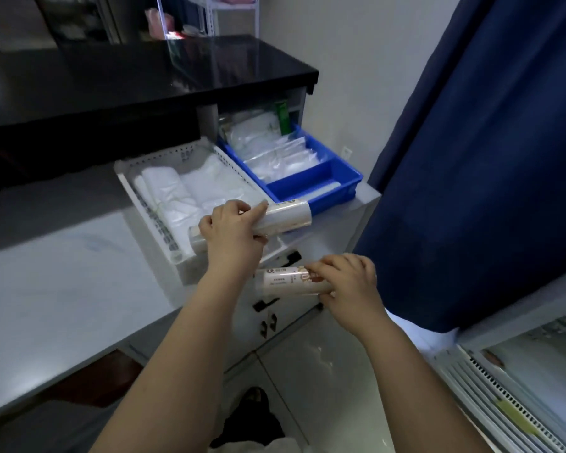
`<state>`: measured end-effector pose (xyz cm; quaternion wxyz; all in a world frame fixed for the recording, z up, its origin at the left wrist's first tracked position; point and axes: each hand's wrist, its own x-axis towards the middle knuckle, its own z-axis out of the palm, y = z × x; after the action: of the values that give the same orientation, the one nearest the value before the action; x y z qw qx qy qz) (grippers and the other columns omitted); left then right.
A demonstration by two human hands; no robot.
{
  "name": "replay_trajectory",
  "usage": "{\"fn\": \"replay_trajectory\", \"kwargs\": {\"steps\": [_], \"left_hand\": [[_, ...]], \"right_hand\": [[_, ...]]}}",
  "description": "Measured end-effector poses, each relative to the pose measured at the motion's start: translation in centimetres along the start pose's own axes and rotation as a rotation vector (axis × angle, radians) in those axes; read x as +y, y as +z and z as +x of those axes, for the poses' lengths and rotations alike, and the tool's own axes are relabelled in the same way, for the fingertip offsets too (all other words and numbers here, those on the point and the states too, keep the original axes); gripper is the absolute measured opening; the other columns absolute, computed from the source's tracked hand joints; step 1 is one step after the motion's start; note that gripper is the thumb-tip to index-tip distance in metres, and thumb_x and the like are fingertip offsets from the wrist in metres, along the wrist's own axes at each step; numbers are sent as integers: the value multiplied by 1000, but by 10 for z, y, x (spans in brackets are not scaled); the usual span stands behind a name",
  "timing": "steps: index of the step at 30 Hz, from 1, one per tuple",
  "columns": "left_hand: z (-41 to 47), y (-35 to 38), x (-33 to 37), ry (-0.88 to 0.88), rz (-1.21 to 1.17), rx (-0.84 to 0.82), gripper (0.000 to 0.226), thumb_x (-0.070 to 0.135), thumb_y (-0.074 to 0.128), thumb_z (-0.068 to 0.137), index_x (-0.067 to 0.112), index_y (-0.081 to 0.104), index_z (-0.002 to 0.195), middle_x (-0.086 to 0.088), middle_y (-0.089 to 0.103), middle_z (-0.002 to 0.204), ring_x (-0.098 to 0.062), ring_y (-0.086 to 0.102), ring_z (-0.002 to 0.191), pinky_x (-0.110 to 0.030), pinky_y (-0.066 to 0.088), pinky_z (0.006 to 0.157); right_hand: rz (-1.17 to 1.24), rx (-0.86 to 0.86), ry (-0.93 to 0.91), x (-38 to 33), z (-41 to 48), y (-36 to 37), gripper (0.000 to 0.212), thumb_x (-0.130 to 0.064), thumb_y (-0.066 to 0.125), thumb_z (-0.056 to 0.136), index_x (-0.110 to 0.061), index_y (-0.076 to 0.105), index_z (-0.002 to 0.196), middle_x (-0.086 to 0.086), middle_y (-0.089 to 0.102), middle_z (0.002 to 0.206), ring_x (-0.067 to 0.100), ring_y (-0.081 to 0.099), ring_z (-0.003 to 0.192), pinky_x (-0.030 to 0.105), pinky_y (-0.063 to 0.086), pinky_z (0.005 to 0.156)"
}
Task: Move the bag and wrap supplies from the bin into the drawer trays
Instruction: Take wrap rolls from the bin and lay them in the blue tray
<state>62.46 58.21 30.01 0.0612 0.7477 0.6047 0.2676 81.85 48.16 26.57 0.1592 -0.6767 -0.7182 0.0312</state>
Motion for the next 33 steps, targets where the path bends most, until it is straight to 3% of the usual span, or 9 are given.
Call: {"fn": "replay_trajectory", "kwargs": {"steps": [8, 14, 19, 28, 33], "left_hand": [[138, 30, -5, 3, 8, 66, 56, 23, 74, 77, 38, 56, 128, 0, 53, 120, -24, 41, 115, -41, 19, 99], [189, 67, 12, 3, 31, 50, 58, 20, 76, 74, 38, 57, 126, -1, 53, 120, -26, 40, 116, -43, 21, 101], [211, 98, 23, -91, 73, 88, 57, 21, 79, 71, 37, 60, 123, -2, 54, 116, -27, 42, 112, -42, 21, 98], [220, 133, 62, -294, 205, 169, 61, 20, 79, 71, 36, 57, 126, -2, 54, 118, -25, 44, 113, -41, 20, 96], [207, 145, 68, -441, 263, 167, 60, 19, 76, 72, 37, 58, 125, 0, 53, 119, -24, 42, 114, -39, 18, 96]], "right_hand": [[28, 171, 82, 54, 139, -6, 56, -20, 75, 73, -37, 56, 124, -8, 58, 121, 19, 45, 114, 36, 20, 102], [-50, 172, -27, 105, 215, 1, 52, -19, 74, 73, -36, 58, 119, -6, 61, 114, 21, 51, 105, 32, 18, 98], [-92, -28, -202, 130, 278, 11, 57, -19, 73, 73, -39, 54, 123, -9, 56, 118, 20, 44, 112, 34, 16, 99], [-82, -384, -555, 147, 334, 42, 57, -17, 60, 84, -38, 44, 135, 0, 47, 130, 26, 39, 117, 41, 27, 98], [46, -469, -674, 161, 344, 49, 49, -19, 55, 90, -35, 47, 135, -2, 48, 137, 27, 41, 119, 40, 32, 100]]}}
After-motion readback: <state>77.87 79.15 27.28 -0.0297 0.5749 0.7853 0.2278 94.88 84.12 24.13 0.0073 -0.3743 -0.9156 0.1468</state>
